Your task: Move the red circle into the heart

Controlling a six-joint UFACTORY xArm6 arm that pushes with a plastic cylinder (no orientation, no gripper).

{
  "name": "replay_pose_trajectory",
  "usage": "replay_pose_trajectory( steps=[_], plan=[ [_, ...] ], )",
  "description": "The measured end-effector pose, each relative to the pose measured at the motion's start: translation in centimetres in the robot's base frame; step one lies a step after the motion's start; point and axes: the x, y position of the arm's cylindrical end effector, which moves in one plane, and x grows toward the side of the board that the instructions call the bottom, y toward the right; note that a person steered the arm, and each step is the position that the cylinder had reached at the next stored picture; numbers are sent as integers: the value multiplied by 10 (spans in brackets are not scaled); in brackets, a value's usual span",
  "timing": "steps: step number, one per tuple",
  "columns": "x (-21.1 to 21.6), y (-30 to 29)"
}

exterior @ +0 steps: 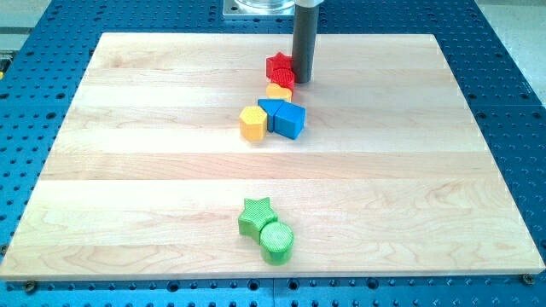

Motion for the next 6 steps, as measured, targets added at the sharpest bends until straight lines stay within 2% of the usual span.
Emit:
replay_pose_trajectory(
  steps=[1,2,3,4,6],
  plan=[
    [-2,1],
    [-16,-19],
    [-17,-64],
    [-28,-70],
    [12,-35]
  ],
)
